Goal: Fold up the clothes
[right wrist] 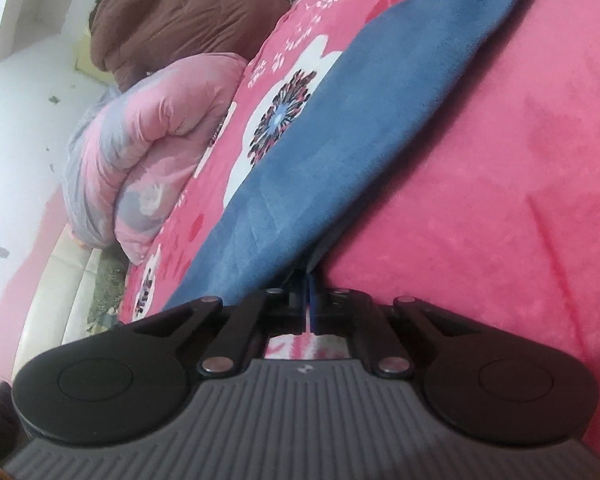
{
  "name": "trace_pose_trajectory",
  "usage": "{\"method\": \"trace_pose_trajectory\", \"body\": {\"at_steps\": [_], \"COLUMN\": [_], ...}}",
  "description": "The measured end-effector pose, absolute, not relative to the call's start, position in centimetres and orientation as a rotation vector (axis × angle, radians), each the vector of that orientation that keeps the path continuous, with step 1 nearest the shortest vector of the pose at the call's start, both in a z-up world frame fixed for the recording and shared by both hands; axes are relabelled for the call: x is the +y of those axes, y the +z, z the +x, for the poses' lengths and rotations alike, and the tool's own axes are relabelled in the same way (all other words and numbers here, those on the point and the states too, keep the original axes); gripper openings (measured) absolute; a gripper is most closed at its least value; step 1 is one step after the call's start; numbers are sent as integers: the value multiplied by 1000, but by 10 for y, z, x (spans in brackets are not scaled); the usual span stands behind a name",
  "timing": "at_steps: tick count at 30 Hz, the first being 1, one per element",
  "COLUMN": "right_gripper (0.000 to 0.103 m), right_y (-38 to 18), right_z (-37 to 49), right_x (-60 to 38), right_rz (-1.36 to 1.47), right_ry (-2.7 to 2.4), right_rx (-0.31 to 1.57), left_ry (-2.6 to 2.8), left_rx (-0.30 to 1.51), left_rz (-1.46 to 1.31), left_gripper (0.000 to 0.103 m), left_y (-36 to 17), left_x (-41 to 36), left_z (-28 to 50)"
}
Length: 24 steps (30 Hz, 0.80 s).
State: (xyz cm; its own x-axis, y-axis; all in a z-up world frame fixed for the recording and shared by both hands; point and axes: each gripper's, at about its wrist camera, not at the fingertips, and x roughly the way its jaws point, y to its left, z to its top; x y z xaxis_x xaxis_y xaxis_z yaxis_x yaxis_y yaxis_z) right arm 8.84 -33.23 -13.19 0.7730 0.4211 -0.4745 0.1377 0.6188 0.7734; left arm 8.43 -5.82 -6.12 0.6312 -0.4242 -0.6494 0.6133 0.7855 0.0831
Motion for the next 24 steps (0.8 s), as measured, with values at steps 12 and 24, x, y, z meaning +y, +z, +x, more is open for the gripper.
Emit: {"method": "trace_pose_trajectory", "body": {"at_steps": [12,24], "right_gripper": [4,2], "right_y": [-81,-100], "right_z": [51,127], "right_x": [-355,-404], "right_rz": [585,334], "right_ry": [83,-2], "right_rx": [568,572], "left_ry": [-615,-429], "left_rx": [642,664], "left_rz": [305,19], "left_gripper": [51,53], "left_y": [-66,-57], "left_x": [-48,13], "left_z": [55,66]}}
